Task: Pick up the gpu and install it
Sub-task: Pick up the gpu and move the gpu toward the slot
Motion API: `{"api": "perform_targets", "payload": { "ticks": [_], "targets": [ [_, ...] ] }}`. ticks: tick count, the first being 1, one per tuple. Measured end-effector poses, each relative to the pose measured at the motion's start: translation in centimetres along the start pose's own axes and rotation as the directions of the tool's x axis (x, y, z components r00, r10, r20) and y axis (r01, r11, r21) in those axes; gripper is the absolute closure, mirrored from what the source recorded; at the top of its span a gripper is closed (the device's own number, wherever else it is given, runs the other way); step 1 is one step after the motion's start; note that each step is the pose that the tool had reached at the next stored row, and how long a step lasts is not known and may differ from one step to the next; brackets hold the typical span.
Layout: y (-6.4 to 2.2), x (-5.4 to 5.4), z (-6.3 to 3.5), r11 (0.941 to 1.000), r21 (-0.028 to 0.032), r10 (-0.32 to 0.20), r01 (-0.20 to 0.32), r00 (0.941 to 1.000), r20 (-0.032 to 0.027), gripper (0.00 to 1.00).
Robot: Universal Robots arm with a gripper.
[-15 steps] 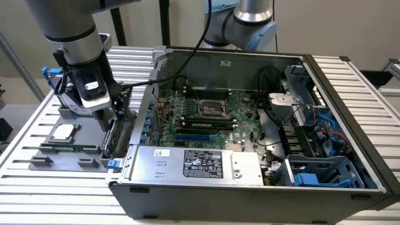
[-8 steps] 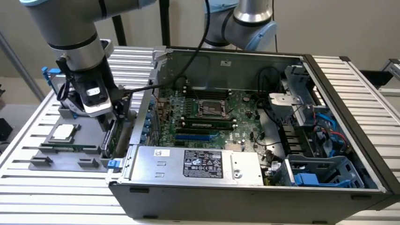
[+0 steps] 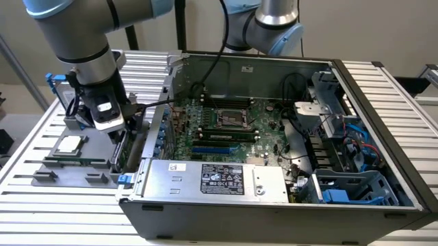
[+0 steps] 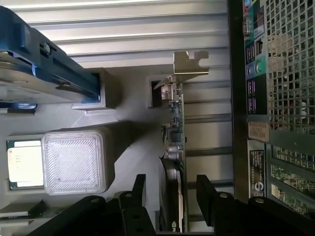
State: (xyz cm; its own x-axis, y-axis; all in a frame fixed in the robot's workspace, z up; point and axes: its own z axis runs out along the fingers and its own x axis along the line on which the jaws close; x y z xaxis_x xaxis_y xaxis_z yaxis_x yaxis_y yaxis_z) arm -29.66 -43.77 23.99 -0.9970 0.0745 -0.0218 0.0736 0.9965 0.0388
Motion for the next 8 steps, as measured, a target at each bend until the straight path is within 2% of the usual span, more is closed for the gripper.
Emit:
{"api": "perform_targets", "payload": {
  "ticks": [8],
  "targets": [
    [-0.01,0.01,0.31,1.0,0.0039,0.008,-0.008,1.0,0.0004,0.0]
  ]
}}
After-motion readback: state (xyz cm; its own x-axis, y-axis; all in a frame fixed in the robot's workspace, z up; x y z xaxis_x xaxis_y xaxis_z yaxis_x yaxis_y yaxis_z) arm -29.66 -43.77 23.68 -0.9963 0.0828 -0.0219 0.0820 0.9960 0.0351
